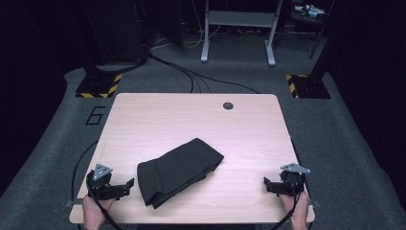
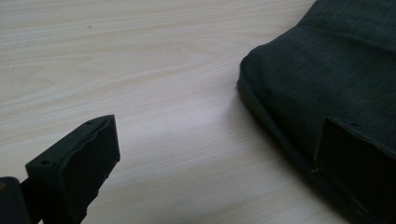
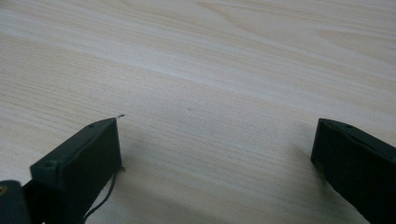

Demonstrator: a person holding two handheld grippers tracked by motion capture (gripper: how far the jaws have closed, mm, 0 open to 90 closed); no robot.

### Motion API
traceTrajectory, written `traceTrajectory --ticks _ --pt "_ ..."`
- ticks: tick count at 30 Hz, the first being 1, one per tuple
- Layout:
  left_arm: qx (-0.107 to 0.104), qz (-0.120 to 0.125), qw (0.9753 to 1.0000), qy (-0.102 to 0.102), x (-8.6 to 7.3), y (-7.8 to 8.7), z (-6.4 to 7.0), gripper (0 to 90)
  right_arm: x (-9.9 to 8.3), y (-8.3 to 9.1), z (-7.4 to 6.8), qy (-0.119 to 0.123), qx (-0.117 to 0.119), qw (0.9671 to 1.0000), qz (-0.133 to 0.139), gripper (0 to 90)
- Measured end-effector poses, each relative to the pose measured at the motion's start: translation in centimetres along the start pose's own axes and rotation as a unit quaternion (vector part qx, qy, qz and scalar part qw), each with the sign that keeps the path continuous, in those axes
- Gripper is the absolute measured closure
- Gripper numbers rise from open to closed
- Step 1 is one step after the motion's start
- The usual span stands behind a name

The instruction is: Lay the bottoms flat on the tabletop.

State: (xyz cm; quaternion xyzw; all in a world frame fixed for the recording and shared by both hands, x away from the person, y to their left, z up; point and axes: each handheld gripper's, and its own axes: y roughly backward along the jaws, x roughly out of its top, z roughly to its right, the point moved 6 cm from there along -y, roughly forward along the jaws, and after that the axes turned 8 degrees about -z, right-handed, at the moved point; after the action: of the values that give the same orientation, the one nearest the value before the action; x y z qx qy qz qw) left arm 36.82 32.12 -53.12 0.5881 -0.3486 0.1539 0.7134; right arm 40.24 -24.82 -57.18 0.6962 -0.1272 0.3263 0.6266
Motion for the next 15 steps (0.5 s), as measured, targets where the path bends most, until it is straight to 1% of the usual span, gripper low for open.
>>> traceTrajectory --ticks 1,2,3,4,5,6,7,8,10,12,14,15 --pt "0.001 0.006 1.0000 0.001 0.2 -0.1 0.3 0.0 0.0 0.0 0.0 -0.002 0.000 1.0000 -0.001 0.9" --pt "-0.005 0.003 1.0000 -0.002 0.4 0.1 0.6 0.0 0.0 0.0 0.0 -0.003 0.000 1.0000 -0.001 0.9" --pt "-0.006 0.007 0.9999 -0.002 0.6 0.0 0.9 0.0 0.0 0.0 0.0 0.001 0.000 1.0000 0.000 0.9" --pt "-0.009 0.007 0.9999 -0.002 0.8 0.0 1.2 0.0 0.0 0.0 0.0 -0.001 0.000 1.0000 -0.001 1.0" --pt "-0.009 0.007 0.9999 -0.002 0.8 0.0 1.2 0.0 0.0 0.0 0.0 -0.003 0.000 1.0000 -0.001 1.0" --pt "-0.017 0.007 0.9998 -0.009 1.4 -0.1 1.9 0.0 0.0 0.0 0.0 -0.002 0.000 1.0000 -0.001 1.1" --pt "-0.017 0.007 0.9998 -0.009 1.4 -0.1 1.9 0.0 0.0 0.0 0.0 0.000 0.000 1.0000 0.000 1.1" --pt "-0.020 0.005 0.9996 -0.018 1.8 -0.4 2.8 0.0 0.0 0.0 0.0 0.001 -0.001 1.0000 0.001 1.2" --pt "-0.026 -0.002 0.9993 -0.028 2.3 -0.8 3.7 0.0 0.0 0.0 0.0 0.001 0.000 1.0000 0.001 1.5" --pt "-0.033 -0.009 0.9989 -0.033 2.8 -1.4 4.8 0.0 0.0 0.0 0.0 -0.001 -0.001 1.0000 0.002 1.5" --pt "-0.037 -0.017 0.9984 -0.040 3.2 -2.1 5.6 0.0 0.0 0.0 0.0 0.000 0.000 1.0000 0.002 1.6" --pt "-0.038 -0.023 0.9979 -0.047 3.3 -2.4 6.0 0.0 0.0 0.0 0.0 0.000 0.000 1.0000 0.002 1.6"
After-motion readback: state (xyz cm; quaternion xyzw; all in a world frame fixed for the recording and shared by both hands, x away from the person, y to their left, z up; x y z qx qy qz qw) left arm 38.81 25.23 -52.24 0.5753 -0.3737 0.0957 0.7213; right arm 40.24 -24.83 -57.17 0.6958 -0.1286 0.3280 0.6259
